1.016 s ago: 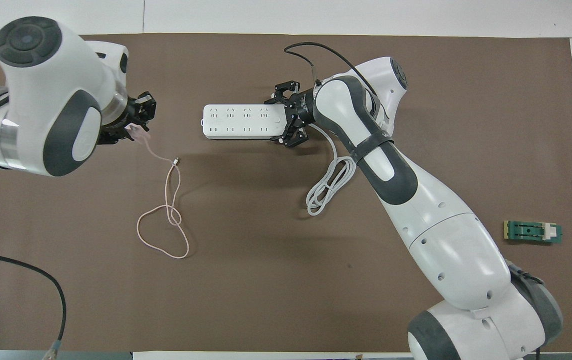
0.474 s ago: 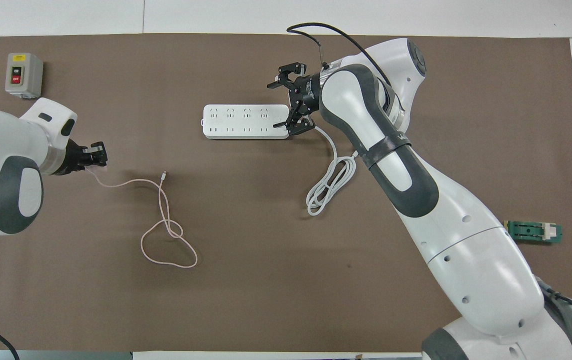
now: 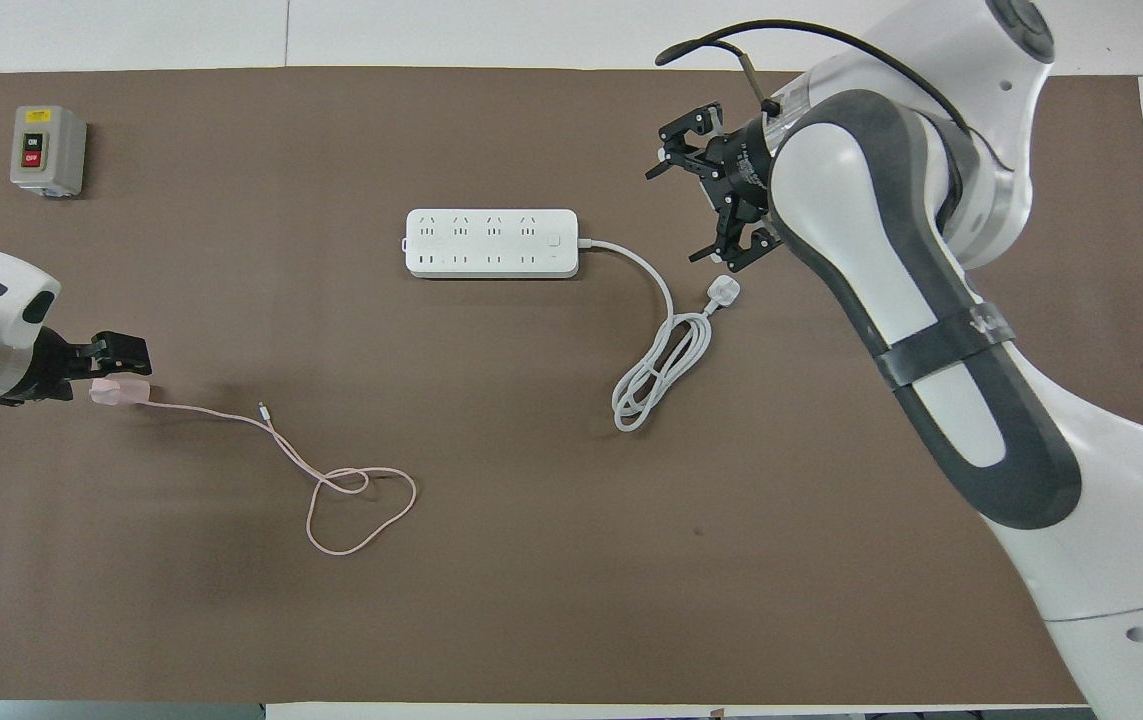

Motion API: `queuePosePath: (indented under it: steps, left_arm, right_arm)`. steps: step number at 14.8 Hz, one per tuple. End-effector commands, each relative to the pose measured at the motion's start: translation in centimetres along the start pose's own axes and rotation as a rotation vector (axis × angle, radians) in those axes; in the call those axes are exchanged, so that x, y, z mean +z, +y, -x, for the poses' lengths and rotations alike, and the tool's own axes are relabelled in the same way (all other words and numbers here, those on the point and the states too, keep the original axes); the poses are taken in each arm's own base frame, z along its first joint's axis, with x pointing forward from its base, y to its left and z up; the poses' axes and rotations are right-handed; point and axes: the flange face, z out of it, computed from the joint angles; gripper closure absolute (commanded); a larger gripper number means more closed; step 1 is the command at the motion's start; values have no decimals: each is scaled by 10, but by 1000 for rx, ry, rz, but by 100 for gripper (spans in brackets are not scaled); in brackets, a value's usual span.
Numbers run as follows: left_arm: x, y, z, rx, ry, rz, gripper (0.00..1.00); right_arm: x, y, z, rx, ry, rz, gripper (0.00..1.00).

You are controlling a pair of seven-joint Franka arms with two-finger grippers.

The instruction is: Unplug charger and place it aside

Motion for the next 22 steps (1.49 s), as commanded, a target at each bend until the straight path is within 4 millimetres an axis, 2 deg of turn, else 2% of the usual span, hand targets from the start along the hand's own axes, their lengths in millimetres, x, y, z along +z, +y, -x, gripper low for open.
queuePosePath:
  steps: [1, 2, 4, 7, 8, 10, 13, 16, 19, 21, 22]
  left_arm:
    - [-27, 3, -5, 12, -7, 10, 0]
    - [-33, 4, -7, 9, 3, 12, 0]
    - [-61, 3, -17, 4, 12, 12, 0]
    - [-132, 2, -41, -11, -26, 9, 0]
    - [-157, -4, -48, -23, -20, 10, 0]
    - [-199, -4, -50, -69, -9, 12, 0]
    - [-229, 8, -33, -113, 2, 14, 0]
    - [-256, 19, -11, -134, 22, 105, 0]
    - [-264, 22, -8, -73, 13, 96, 0]
    - [-265, 50, 0, -11, 2, 56, 0]
    - [-258, 61, 4, 16, -11, 24, 0]
  right_arm:
    - [-46, 36, -21, -186, 28, 68, 0]
    - [-60, 46, -26, -250, 39, 95, 0]
    - [-91, 64, -36, -391, 86, 152, 0]
    - [-127, 86, -46, -642, 137, 244, 0]
    - [-138, 93, -48, -710, 144, 277, 0]
    - [-161, 106, -55, -834, 170, 316, 0]
    - [-197, 127, -53, -987, 209, 366, 0]
    - [-230, 156, -27, -1042, 262, 415, 0]
    - [-249, 191, -6, -1029, 290, 436, 0]
    - [-252, 205, -6, -1012, 273, 449, 0]
    - [-253, 210, -9, -1010, 255, 466, 0]
